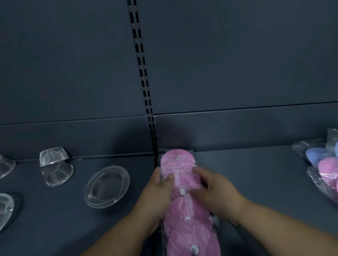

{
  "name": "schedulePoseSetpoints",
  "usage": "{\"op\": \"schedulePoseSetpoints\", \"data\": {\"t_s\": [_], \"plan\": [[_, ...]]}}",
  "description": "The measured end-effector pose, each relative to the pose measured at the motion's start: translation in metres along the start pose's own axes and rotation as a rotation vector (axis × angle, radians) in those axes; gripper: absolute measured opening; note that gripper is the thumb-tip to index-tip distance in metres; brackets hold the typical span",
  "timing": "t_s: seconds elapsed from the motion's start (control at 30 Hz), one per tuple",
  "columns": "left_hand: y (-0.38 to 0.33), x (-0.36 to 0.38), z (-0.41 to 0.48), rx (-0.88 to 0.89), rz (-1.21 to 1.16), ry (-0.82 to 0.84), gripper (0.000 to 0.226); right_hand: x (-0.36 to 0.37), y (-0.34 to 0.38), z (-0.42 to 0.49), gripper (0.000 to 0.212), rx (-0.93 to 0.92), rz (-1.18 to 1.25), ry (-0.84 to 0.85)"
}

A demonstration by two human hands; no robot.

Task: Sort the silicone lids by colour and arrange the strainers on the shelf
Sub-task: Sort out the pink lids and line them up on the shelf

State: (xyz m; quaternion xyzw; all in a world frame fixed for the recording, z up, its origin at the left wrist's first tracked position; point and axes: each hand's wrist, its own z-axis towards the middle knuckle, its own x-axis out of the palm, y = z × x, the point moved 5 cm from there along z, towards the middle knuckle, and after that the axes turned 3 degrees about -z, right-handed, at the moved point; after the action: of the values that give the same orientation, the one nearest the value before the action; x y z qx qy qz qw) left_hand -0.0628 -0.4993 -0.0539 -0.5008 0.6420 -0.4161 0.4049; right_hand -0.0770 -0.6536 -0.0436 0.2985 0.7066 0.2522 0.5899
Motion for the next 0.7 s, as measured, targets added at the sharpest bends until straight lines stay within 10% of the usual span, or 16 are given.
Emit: {"op": "schedulePoseSetpoints", "data": {"t_s": [0.53, 0.7], "plan": [[0.003, -0.006, -0.024, 0.184, 0.395, 0.001, 0.078, -0.019, -0.01, -0.031, 0.067, 0.115, 0.032, -0.152], [0.027, 0.007, -0.055, 0.244, 0.549, 0.117, 0.104, -0.006, -0.021, -0.067, 0.037, 0.204, 0.102, -0.038]]}}
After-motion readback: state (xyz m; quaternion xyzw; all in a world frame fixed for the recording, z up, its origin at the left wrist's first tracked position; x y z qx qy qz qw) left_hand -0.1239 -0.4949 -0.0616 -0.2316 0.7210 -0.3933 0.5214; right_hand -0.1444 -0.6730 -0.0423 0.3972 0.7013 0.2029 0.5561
